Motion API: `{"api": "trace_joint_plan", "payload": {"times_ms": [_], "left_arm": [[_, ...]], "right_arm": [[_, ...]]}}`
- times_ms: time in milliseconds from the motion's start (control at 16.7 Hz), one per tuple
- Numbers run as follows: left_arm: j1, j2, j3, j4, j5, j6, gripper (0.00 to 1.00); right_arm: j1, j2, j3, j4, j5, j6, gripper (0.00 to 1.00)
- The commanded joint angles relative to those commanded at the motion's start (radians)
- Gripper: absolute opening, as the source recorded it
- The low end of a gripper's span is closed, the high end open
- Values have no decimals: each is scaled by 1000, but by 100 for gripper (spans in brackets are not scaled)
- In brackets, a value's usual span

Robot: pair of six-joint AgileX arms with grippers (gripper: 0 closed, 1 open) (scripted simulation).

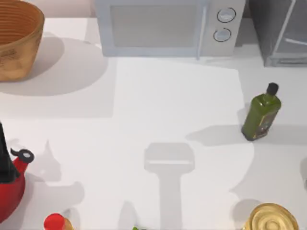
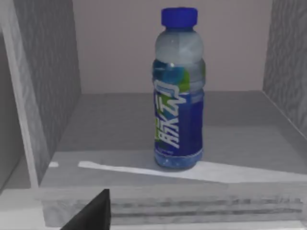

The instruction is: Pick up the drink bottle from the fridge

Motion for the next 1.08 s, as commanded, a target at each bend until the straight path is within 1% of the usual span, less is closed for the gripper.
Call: {"api": "trace_joint_plan", "payload": {"times_ms": [240,480,660,960,1080], "left_arm": [[0,0,0,0,0,0,100],[0,0,0,0,0,0,100],[0,0,0,0,0,0,100],[0,0,0,0,0,0,100],[0,0,0,0,0,0,100]], "right_arm": [[-84,304,8,290,-65,7,100],[-99,481,-8,503,-110,1,100],[-92,524,-18,559,-123,-4,100],[-93,522,-13,555,-120,-3,100],[-79,524,22,536,-95,1,100]]}}
